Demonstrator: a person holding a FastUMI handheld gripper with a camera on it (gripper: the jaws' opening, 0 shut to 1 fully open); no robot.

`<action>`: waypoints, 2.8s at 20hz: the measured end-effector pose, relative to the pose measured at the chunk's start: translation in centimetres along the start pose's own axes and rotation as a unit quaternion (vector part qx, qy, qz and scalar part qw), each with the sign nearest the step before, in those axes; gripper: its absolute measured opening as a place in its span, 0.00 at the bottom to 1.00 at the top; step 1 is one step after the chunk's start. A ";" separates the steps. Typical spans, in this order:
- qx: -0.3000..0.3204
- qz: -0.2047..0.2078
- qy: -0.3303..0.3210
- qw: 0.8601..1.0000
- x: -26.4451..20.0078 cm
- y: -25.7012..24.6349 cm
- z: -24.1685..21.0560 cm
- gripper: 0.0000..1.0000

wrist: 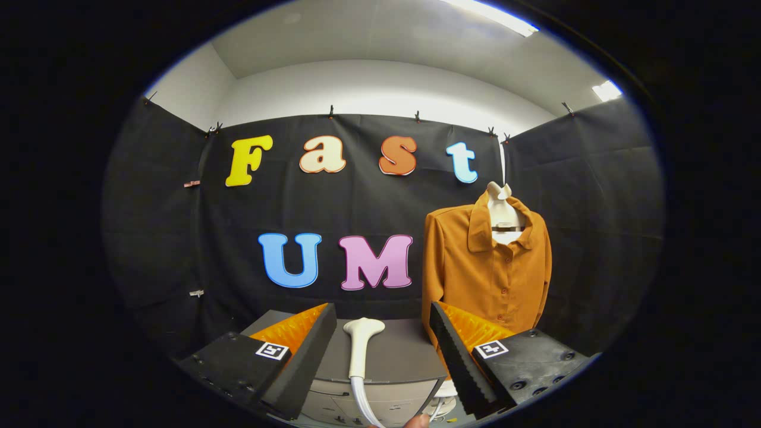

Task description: Iron the clothes twice with a garment steamer, once on the left side and once on the right side.

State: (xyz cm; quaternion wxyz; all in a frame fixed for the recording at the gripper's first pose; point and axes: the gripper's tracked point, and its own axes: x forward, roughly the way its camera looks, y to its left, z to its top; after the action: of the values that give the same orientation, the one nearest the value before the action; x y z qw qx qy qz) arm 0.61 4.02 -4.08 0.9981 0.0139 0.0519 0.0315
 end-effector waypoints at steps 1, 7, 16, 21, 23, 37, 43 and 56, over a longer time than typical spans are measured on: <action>-0.004 0.003 0.012 1.000 0.5 0.2 -1.0 0.97; 0.038 -0.024 0.125 0.991 5.7 0.4 -9.3 0.98; 0.018 0.017 0.275 0.961 10.7 3.5 -21.2 0.98; 0.000 0.020 0.314 0.949 12.7 4.7 -26.1 0.98; -0.010 0.016 0.324 0.946 13.2 5.1 -27.4 0.85; 0.032 0.026 0.238 0.970 11.8 4.1 -24.2 0.24; 0.036 0.038 0.137 0.989 8.7 2.9 -17.3 0.24; 0.040 0.023 -0.043 0.998 3.9 -5.3 -6.0 0.24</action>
State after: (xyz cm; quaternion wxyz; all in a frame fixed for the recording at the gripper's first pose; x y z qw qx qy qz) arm 4.15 -0.83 -10.63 0.9970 0.0565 0.0101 0.0521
